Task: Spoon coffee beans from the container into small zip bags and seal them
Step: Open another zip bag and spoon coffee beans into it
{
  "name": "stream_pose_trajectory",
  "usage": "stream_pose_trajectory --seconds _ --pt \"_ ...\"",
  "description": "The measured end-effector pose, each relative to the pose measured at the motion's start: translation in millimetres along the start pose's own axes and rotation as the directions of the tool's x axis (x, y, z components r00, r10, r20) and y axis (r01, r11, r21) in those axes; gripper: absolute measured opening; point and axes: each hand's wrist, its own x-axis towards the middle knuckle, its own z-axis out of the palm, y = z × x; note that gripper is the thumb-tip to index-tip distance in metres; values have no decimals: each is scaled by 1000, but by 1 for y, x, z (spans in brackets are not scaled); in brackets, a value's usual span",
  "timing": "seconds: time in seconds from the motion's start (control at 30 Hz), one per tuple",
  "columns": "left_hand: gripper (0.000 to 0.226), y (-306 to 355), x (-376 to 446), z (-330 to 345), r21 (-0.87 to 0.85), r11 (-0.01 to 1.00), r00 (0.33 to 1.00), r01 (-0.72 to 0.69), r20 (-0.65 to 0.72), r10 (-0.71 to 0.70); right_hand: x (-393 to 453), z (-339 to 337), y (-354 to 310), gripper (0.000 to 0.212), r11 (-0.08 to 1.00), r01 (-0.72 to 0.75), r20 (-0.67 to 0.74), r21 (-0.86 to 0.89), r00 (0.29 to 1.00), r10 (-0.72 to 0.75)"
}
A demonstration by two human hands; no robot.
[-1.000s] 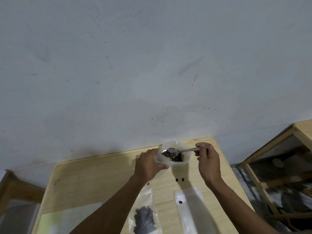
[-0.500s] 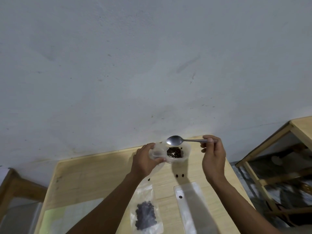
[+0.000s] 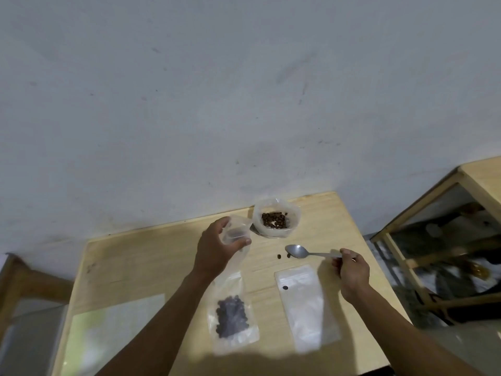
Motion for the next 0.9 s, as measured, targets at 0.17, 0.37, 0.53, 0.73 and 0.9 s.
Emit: stream_pose_trajectory --seconds 0.17,0.37,0.53,0.73,0.9 --pt "80 -2 -7 1 2 1000 1000 -8 18 8 6 1 7 16 994 14 -49 -113 999 -20" --pt "77 -4 -11 6 -2 1000 999 -23 46 23 -1 9 -1 52 843 -77 -258 -532 963 -75" --pt "74 1 -12 14 20 992 992 -123 -5 123 -54 35 -29 14 885 378 463 -270 857 -225" --pt "86 13 -9 27 103 974 976 -202 -64 210 -106 75 -58 18 896 427 792 -122 586 -172" --pt "65 10 -3 14 -4 972 971 -235 48 235 -103 82 -73 16 879 474 653 -44 680 -334"
